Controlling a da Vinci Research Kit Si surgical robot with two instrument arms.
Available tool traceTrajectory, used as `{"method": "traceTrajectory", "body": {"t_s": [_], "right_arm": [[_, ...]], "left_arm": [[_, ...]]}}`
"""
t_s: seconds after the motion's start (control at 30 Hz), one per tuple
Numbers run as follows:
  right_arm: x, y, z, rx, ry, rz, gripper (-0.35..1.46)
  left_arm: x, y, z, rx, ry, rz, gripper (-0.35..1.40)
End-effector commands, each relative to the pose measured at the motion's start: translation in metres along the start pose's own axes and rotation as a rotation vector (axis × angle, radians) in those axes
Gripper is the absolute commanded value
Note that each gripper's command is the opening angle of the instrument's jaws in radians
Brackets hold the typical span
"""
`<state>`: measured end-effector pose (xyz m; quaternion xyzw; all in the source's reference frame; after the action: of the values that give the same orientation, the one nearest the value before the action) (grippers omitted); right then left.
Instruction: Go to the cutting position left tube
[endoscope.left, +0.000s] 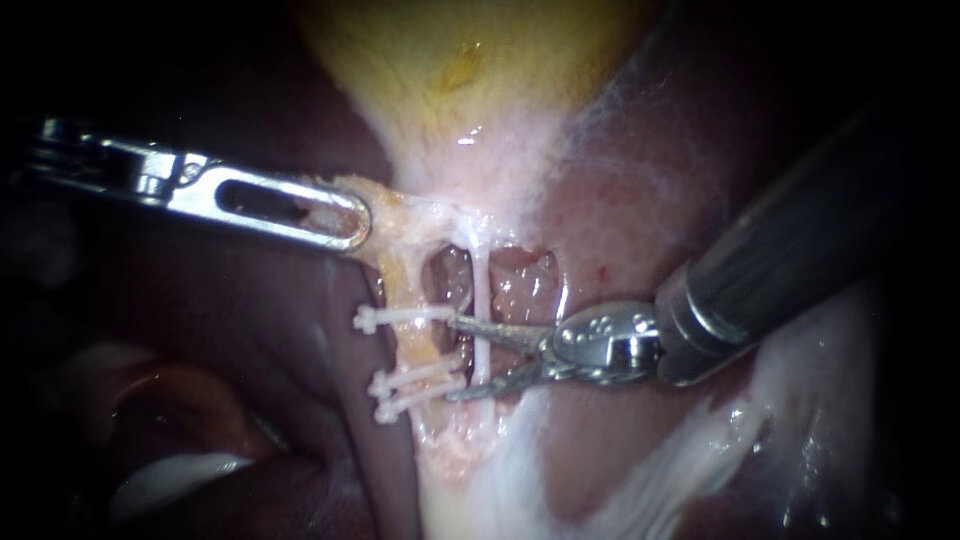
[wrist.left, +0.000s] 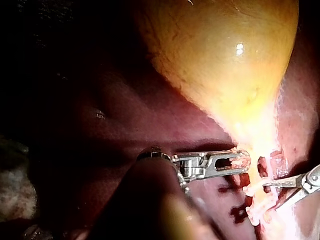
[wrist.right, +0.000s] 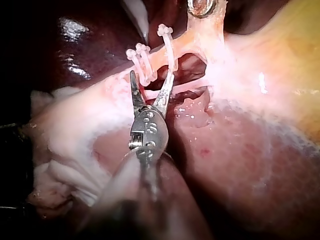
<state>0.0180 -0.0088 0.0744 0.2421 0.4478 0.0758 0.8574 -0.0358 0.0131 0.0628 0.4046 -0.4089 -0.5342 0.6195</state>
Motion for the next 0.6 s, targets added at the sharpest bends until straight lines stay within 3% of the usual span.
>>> {"method": "traceTrajectory", "body": {"t_s": [0.03, 0.37, 0.6], "right_arm": [[-0.0001, 0.0001, 0.0003, 0.003, 0.0, 0.002, 1.33], [-0.0003, 0.0006, 0.0018, 0.017, -0.004, 0.014, 1.33], [0.0001, 0.0008, 0.0023, 0.051, 0.034, 0.048, 1.31]], "left_arm": [[0.0, 0.0, 0.0, -0.001, 0.0, 0.0, -0.25], [0.0001, -0.0002, 0.0, -0.002, -0.001, -0.001, -0.25], [0.0001, -0.0002, 0.0001, -0.002, -0.001, -0.001, -0.25]]}}
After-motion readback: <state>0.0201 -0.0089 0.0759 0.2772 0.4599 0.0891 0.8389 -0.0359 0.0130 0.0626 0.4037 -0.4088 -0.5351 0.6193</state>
